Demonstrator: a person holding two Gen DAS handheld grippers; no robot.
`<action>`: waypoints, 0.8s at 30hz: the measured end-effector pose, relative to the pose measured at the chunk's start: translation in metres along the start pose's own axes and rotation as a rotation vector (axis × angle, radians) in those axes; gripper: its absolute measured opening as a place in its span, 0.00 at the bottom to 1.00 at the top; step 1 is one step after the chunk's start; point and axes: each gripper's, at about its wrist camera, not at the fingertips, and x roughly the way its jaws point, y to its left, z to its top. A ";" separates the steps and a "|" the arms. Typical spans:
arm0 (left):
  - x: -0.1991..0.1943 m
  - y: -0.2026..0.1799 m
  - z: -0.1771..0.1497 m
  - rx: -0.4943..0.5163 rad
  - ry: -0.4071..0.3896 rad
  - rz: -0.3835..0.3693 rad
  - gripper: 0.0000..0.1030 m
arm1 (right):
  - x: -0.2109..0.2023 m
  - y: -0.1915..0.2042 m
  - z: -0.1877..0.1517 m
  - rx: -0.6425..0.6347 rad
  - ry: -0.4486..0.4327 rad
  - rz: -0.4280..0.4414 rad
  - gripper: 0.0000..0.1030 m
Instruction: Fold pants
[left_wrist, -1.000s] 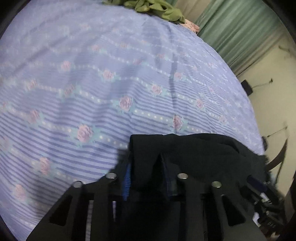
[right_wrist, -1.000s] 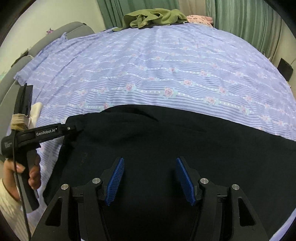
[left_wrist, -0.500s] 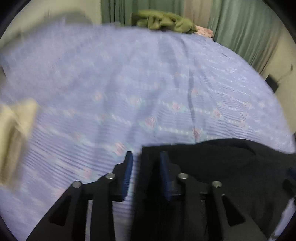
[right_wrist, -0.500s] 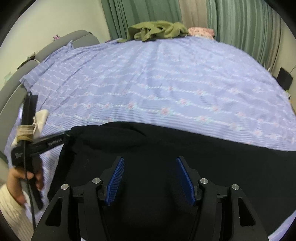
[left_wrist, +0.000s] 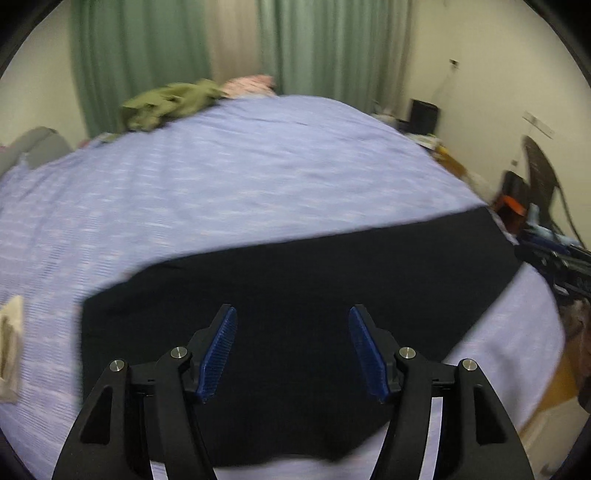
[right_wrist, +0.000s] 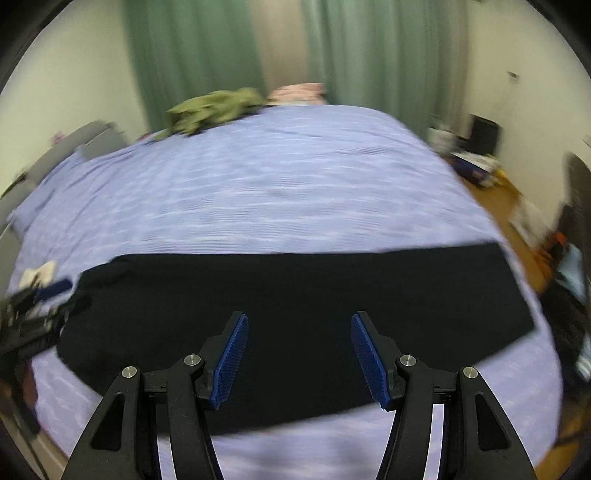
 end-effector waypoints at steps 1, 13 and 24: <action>0.006 -0.031 0.000 0.005 0.013 -0.031 0.61 | -0.004 -0.022 -0.002 0.023 0.003 -0.020 0.58; 0.072 -0.255 0.059 0.006 0.014 -0.024 0.72 | 0.005 -0.273 -0.008 0.246 0.013 -0.108 0.57; 0.162 -0.355 0.078 0.133 0.114 0.016 0.72 | 0.116 -0.388 -0.037 0.584 0.123 -0.011 0.40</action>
